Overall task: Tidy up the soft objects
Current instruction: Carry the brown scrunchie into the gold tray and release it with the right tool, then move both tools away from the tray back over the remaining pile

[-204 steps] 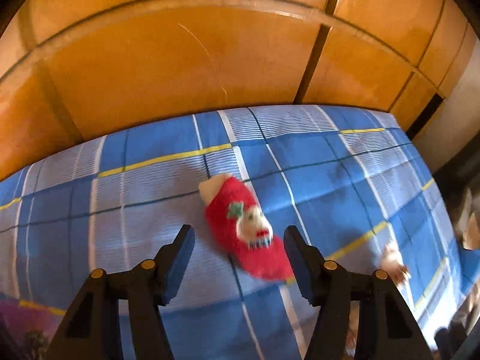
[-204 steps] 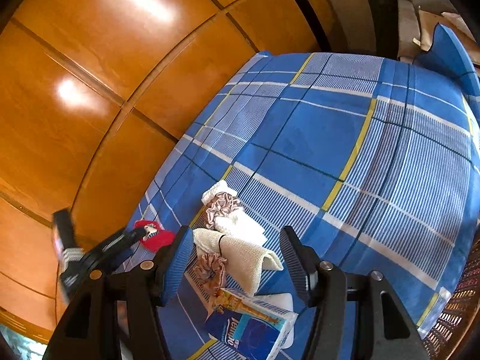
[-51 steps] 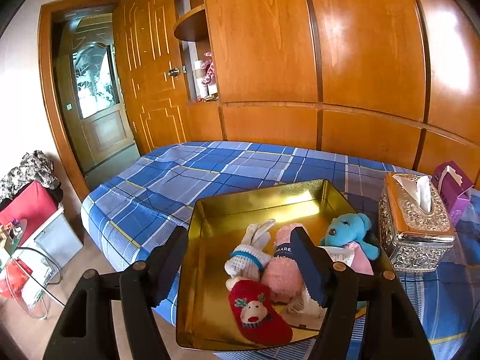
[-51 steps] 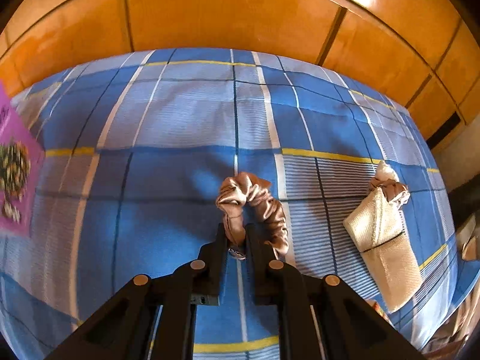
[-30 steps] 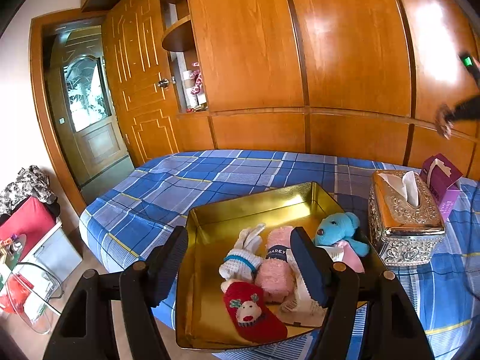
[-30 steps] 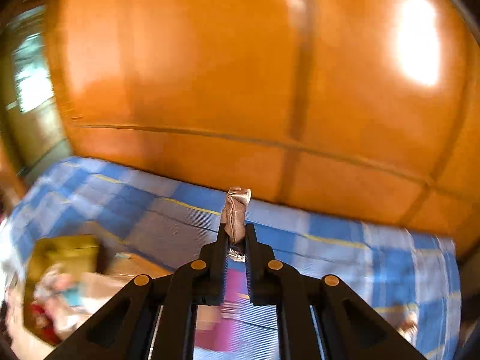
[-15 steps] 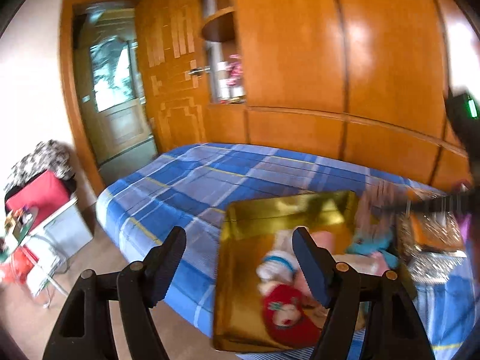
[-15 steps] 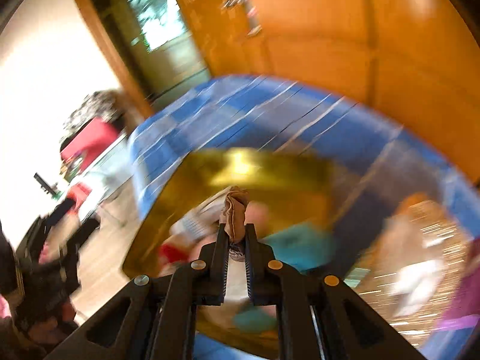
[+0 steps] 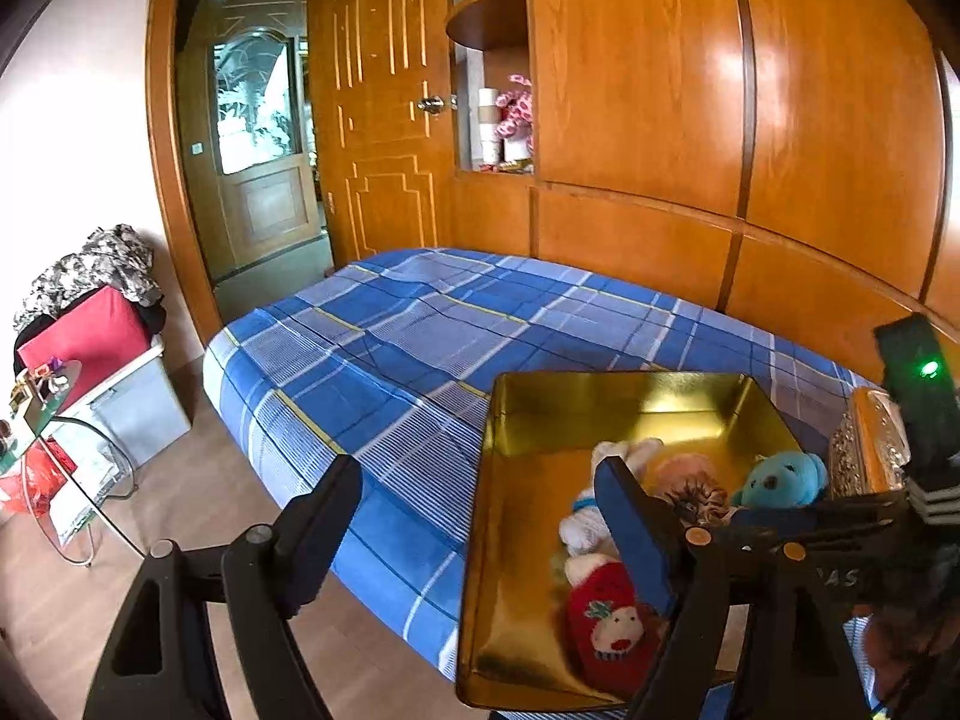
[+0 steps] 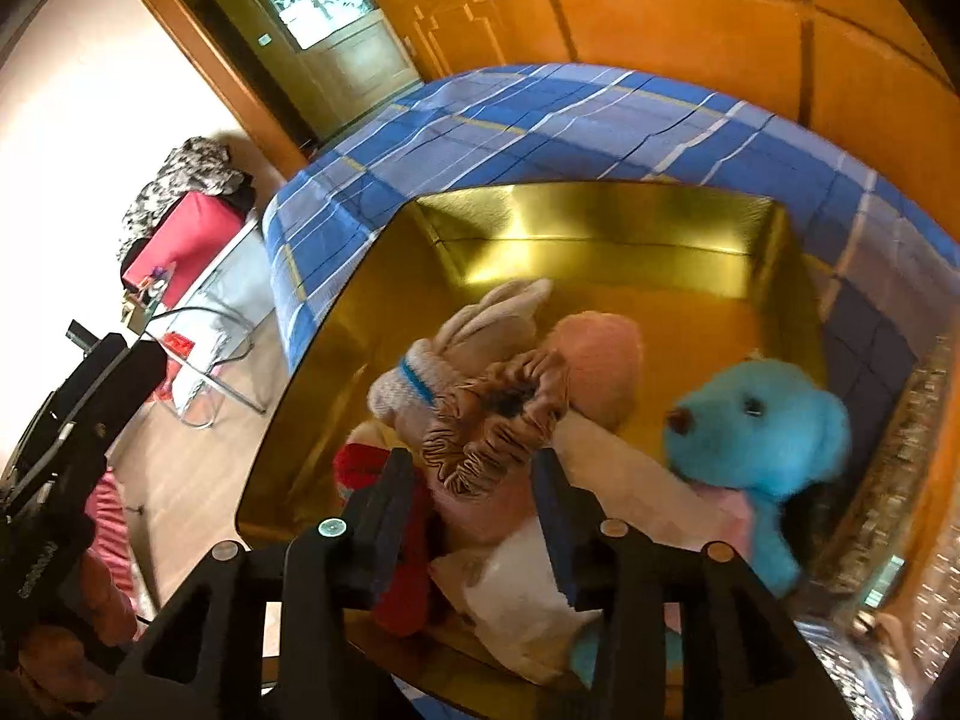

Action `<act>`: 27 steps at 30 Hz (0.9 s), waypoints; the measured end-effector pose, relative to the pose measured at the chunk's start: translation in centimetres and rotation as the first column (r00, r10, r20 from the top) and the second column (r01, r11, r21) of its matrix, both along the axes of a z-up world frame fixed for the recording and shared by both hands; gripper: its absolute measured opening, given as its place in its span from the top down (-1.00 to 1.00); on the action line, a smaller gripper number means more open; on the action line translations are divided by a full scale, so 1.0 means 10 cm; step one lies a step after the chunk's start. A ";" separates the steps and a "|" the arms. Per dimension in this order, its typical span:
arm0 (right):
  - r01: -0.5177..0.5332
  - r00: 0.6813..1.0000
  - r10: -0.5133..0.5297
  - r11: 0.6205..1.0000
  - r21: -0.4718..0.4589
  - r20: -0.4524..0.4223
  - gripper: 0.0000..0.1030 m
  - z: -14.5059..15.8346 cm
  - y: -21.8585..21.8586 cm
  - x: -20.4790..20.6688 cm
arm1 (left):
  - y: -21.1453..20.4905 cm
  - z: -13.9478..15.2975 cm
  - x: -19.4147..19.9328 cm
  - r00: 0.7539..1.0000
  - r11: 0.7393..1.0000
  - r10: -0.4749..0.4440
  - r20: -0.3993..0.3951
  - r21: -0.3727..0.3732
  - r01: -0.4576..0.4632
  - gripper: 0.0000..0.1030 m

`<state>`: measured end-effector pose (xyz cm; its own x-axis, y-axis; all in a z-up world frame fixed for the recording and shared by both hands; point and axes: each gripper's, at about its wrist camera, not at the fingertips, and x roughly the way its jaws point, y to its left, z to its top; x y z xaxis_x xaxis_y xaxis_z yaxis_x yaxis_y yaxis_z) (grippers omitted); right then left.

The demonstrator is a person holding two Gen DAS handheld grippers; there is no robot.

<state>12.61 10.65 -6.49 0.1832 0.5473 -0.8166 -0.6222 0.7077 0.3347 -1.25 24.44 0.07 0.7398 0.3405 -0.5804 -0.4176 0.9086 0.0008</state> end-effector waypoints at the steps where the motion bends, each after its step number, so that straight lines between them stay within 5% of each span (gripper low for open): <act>1: 0.005 1.000 -0.005 1.000 0.004 0.006 0.21 0.05 -0.05 -0.02 | -0.02 0.00 0.00 1.000 1.000 -0.006 -0.001 -0.002 0.006 -0.56; 16: 0.104 0.963 -0.079 0.991 -0.087 0.259 0.21 0.36 -0.64 -0.54 | -0.48 0.01 -0.02 0.988 0.988 -0.155 -0.013 0.006 0.155 -0.59; 27: 0.227 0.910 -0.196 0.973 -0.042 0.365 0.21 0.67 -1.39 -0.70 | -0.86 0.01 -0.06 0.966 0.966 -0.258 -0.024 0.015 0.258 -0.60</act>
